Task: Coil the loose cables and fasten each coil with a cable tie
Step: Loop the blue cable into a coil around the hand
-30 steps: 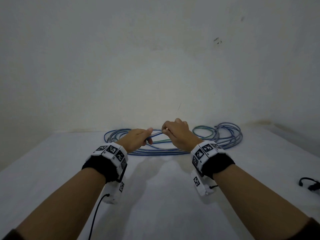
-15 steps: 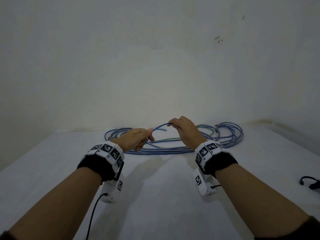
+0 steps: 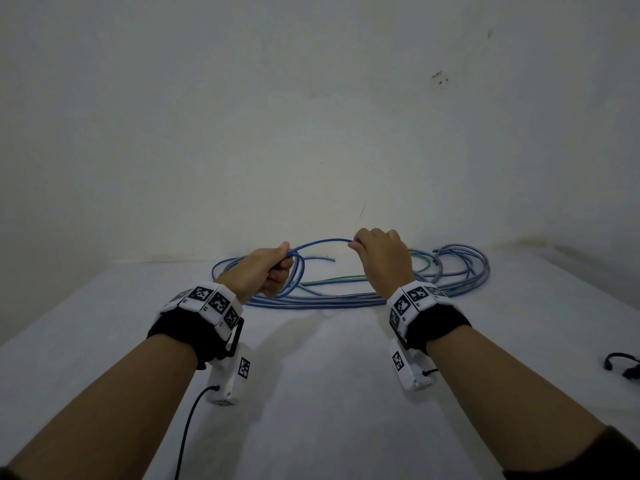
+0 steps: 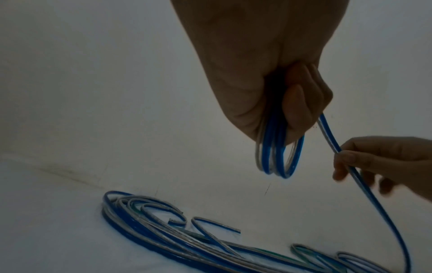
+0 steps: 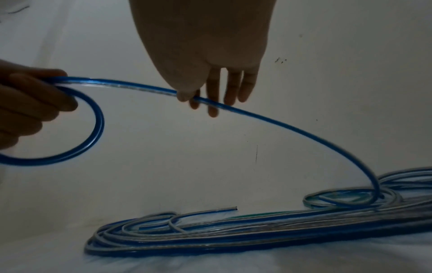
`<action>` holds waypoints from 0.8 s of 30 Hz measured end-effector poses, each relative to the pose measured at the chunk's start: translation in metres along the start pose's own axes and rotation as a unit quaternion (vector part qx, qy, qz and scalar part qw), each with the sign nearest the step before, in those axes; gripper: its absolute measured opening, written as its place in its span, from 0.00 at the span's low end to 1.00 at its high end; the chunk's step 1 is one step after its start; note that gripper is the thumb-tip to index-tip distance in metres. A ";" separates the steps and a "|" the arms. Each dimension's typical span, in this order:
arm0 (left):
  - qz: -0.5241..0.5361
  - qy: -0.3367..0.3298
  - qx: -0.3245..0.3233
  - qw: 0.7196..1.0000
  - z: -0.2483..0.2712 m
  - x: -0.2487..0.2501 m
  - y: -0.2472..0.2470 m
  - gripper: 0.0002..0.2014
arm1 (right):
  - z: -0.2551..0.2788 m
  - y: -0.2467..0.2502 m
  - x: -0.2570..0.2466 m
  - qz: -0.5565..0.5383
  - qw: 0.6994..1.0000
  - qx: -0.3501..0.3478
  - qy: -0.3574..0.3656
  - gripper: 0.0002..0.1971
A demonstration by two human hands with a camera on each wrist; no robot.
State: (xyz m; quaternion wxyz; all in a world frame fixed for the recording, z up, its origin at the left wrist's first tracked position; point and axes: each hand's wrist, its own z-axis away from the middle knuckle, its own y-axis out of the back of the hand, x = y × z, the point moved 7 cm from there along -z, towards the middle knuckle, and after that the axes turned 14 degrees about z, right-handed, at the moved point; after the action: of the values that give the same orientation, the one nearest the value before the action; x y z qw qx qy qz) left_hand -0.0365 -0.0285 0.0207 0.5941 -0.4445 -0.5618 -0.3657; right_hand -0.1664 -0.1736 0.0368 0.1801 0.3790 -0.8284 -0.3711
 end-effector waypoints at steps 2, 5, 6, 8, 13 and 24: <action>0.011 0.000 -0.001 1.000 0.001 0.002 -0.002 0.21 | 0.000 -0.005 0.002 0.003 0.999 -0.036 -0.040 0.21; 0.002 -0.002 -0.008 1.000 0.002 0.006 -0.008 0.22 | 0.000 -0.009 -0.003 -0.026 0.997 -0.062 -0.049 0.21; 0.001 -0.006 -0.010 1.000 0.003 0.007 -0.008 0.22 | -0.001 -0.011 -0.003 -0.071 0.994 -0.067 -0.057 0.18; 0.009 -0.016 -0.010 1.000 0.003 0.011 -0.007 0.22 | -0.001 -0.017 -0.003 -0.183 0.976 -0.084 -0.081 0.11; 0.029 -0.028 0.007 0.999 0.005 0.013 0.002 0.23 | 0.003 -0.021 -0.004 -0.163 0.983 -0.082 -0.032 0.12; 0.131 -0.080 0.080 0.985 0.004 0.018 0.021 0.23 | 0.000 -0.021 0.007 -0.101 0.990 -0.068 -0.077 0.14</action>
State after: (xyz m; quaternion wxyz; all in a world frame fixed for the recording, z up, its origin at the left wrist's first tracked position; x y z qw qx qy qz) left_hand -0.0162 -0.0161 0.0360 0.6235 -0.4930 -0.5721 -0.2020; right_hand -0.1605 -0.1885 0.0210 0.1030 0.4178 -0.7700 -0.4710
